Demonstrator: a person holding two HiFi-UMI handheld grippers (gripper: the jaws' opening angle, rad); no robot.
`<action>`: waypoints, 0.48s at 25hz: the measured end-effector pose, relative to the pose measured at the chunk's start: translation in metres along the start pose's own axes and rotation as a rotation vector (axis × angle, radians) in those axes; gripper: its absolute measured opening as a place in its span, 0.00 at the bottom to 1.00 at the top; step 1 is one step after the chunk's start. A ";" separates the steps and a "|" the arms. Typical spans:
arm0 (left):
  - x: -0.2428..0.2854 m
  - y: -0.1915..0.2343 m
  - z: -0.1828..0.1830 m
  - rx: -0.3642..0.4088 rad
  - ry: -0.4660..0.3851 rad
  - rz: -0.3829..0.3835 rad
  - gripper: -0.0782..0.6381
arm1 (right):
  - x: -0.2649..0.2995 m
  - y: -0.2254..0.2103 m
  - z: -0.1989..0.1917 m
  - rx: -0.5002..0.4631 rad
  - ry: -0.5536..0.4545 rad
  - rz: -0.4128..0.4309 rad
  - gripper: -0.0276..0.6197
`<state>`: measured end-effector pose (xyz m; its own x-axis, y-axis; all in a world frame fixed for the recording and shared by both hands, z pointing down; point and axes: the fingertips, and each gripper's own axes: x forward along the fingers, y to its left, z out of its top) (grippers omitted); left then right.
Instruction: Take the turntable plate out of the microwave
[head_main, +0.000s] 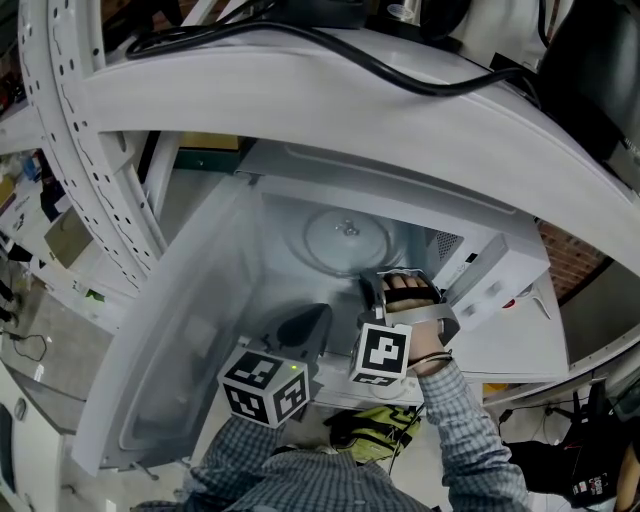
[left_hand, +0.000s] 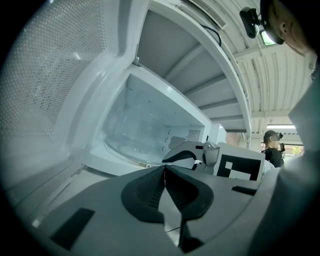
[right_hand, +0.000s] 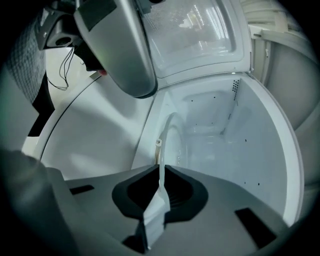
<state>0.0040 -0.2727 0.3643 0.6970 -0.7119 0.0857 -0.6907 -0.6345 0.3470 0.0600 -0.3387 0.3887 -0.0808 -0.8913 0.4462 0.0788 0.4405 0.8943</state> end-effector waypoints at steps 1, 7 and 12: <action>0.001 -0.001 0.000 -0.006 0.000 -0.005 0.12 | 0.000 0.001 0.000 0.005 -0.002 0.001 0.10; 0.007 -0.007 0.001 -0.111 0.003 -0.080 0.12 | 0.000 -0.005 -0.002 0.109 -0.009 -0.031 0.10; 0.014 -0.009 0.007 -0.198 -0.009 -0.130 0.12 | 0.000 -0.006 -0.001 0.127 -0.019 -0.022 0.10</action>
<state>0.0181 -0.2791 0.3558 0.7753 -0.6312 0.0207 -0.5436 -0.6502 0.5308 0.0602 -0.3417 0.3832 -0.0998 -0.8992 0.4259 -0.0500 0.4321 0.9005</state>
